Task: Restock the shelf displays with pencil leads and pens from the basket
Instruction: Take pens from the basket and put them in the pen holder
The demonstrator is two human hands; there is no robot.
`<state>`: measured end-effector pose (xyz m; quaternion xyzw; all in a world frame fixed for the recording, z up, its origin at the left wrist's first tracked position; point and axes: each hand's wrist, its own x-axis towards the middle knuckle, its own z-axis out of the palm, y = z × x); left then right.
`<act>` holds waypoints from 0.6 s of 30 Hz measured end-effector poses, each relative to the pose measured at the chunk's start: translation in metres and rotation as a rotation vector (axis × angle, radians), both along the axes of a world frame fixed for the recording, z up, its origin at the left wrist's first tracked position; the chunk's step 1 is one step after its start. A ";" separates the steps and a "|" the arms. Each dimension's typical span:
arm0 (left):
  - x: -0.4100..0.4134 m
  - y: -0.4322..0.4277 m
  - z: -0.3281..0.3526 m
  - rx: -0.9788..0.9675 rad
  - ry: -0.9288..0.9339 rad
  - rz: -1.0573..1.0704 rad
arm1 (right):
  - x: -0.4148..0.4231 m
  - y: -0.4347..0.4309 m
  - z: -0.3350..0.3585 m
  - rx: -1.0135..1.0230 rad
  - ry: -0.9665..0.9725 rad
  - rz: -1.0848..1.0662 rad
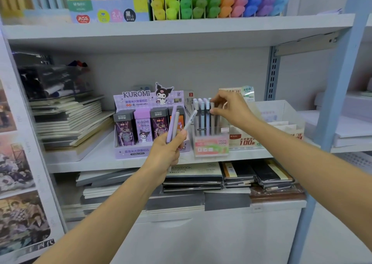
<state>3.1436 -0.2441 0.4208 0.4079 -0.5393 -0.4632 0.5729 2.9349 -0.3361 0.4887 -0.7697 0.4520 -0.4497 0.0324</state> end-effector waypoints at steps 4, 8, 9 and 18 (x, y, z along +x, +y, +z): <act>0.000 0.005 0.002 -0.001 -0.033 0.006 | 0.000 0.012 0.004 -0.045 -0.063 -0.010; -0.005 0.012 0.006 -0.016 -0.044 -0.027 | 0.006 0.045 0.011 0.161 -0.173 0.425; -0.006 0.014 0.008 -0.020 -0.053 -0.042 | 0.008 0.051 0.010 0.207 -0.135 0.495; 0.004 0.031 0.030 0.157 0.081 -0.100 | -0.016 0.071 0.001 0.230 -0.308 0.444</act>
